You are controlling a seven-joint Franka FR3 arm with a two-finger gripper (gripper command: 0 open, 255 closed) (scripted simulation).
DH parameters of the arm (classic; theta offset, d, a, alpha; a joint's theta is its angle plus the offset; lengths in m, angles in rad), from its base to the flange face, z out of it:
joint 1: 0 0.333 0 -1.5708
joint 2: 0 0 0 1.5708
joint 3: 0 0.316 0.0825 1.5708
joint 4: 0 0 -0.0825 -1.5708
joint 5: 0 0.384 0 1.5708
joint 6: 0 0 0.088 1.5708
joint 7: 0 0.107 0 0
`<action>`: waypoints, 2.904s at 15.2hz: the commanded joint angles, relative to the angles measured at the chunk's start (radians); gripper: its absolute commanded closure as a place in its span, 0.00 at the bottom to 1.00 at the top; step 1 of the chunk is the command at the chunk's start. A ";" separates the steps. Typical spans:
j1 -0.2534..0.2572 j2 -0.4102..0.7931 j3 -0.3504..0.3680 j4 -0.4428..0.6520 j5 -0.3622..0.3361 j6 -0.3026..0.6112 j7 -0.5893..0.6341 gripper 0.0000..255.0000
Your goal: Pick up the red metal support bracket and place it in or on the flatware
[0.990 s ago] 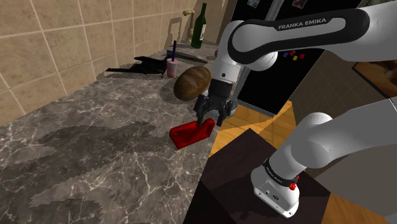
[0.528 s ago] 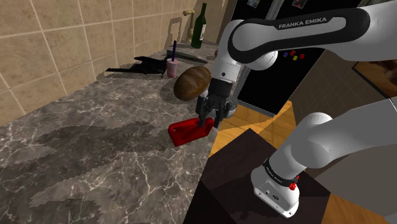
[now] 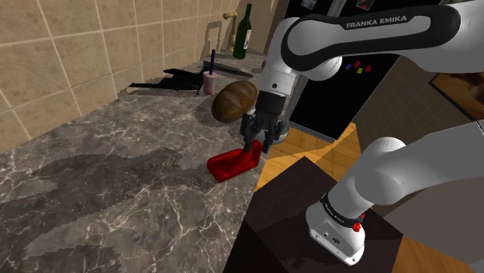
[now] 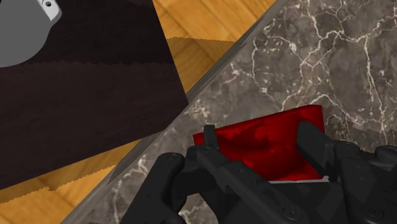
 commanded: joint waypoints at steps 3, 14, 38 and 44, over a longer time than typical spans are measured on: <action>-0.002 -0.021 -0.010 0.036 -0.012 -0.054 0.022 1.00; -0.007 -0.055 -0.038 0.155 -0.040 -0.196 0.080 1.00; -0.185 0.130 -0.421 0.461 -0.370 -0.472 -0.300 1.00; -0.189 0.135 -0.426 0.401 -0.378 -0.411 -0.323 1.00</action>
